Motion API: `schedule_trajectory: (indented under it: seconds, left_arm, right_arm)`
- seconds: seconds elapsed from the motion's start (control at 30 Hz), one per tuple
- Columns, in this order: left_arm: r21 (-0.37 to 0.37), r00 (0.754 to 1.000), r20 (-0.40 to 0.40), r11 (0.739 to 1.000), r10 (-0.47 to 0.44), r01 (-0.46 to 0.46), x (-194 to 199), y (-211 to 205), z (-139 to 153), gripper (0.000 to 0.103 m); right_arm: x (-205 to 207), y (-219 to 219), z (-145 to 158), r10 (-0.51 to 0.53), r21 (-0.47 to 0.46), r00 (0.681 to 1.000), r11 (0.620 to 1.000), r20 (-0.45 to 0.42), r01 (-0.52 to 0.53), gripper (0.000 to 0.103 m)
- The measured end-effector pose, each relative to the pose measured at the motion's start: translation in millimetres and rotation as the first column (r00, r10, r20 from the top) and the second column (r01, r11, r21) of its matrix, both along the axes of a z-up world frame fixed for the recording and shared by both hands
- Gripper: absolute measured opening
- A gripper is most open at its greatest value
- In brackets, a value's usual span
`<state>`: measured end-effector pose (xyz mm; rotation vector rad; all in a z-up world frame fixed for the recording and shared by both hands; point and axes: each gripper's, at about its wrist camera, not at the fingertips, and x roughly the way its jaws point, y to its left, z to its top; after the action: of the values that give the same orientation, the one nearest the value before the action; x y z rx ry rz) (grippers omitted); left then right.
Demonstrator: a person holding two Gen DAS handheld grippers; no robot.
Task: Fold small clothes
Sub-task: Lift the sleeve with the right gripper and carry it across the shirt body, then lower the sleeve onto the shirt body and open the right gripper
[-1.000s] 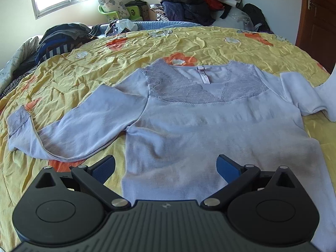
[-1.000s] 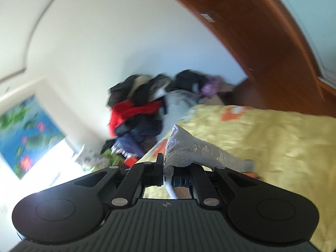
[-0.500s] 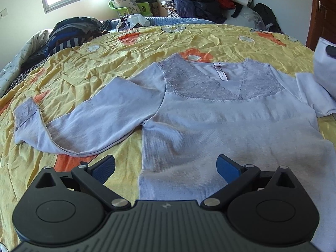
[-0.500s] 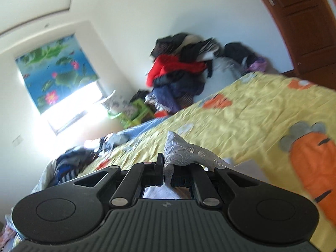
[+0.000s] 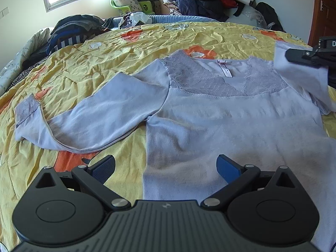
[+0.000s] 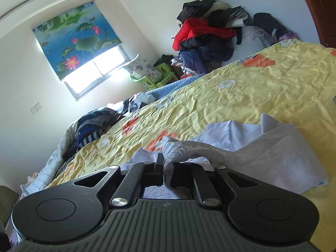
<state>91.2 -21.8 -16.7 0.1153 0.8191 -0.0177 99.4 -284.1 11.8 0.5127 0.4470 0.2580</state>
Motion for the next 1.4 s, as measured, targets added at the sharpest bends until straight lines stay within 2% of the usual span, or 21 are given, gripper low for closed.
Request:
schedule_trajectory:
  seconds: [0.37, 0.63, 0.87, 1.4]
  left_arm:
    - [0.003, 0.999, 0.018, 0.999, 0.032, -0.032, -1.6, 15.2, -1.8, 0.103]
    - [-0.023, 0.997, 0.018, 0.997, 0.072, -0.071, 1.1, 34.0, -1.3, 0.103]
    - [-0.031, 0.994, 0.018, 0.993, 0.11, -0.11, 1.9, 51.9, -2.2, 0.103]
    - [-0.069, 0.985, 0.014, 0.983, 0.17, -0.168, 1.0, 82.3, -2.7, 0.103]
  right_arm:
    - [8.1, 50.7, -4.7, 0.08, -0.108, 0.995, 0.99, -0.051, -0.085, 0.01]
    - [10.9, 90.2, -3.8, 0.138, -0.233, 0.988, 0.961, -0.069, -0.151, 0.01]
    - [21.7, 116.7, -12.8, 0.17, -0.215, 0.979, 0.958, -0.108, -0.19, 0.01]
    - [23.4, 148.9, -21.5, 0.233, -0.18, 0.965, 0.951, -0.121, -0.252, 0.012]
